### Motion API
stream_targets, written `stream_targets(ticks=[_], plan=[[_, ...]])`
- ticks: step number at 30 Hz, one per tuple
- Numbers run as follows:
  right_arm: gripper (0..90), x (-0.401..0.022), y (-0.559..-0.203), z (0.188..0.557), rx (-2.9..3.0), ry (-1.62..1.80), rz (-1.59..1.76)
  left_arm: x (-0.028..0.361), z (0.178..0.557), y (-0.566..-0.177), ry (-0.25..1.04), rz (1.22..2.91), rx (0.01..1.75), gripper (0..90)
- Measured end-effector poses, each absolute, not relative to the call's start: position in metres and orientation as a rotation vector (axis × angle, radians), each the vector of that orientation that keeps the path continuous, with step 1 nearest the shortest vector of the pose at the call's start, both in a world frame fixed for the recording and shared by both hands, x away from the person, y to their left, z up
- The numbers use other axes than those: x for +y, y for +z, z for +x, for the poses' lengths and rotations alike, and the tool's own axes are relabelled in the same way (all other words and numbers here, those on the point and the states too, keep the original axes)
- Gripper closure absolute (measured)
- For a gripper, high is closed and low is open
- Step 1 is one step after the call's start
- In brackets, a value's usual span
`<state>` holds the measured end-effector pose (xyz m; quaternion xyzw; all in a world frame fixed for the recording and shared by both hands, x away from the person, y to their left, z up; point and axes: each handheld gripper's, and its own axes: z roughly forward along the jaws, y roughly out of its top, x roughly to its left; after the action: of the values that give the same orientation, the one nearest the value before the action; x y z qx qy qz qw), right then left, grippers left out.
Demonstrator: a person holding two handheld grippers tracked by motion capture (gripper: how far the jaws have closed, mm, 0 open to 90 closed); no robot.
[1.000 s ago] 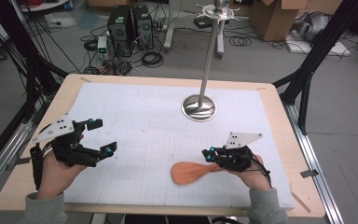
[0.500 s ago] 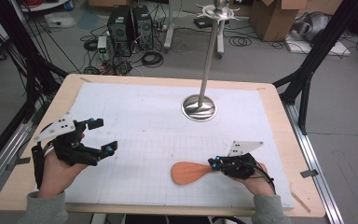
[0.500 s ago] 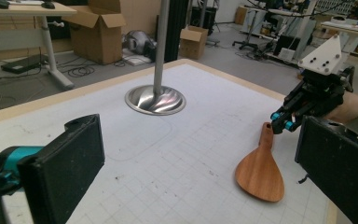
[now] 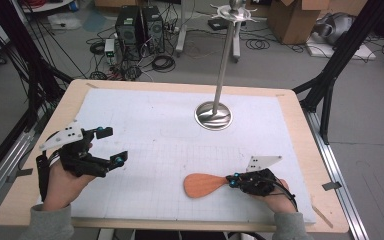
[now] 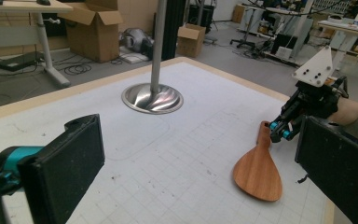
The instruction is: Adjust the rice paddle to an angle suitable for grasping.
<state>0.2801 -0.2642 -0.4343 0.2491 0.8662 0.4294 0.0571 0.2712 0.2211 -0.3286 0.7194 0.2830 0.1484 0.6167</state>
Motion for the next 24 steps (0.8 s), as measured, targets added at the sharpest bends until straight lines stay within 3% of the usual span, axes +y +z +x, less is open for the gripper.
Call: stream_targets(ticks=[24], plan=[[89.5,-0.2609,-0.4440,0.2873,2.669,1.220,0.789,0.2216,0.2698,-0.3304,0.344,1.667,0.664,1.7]])
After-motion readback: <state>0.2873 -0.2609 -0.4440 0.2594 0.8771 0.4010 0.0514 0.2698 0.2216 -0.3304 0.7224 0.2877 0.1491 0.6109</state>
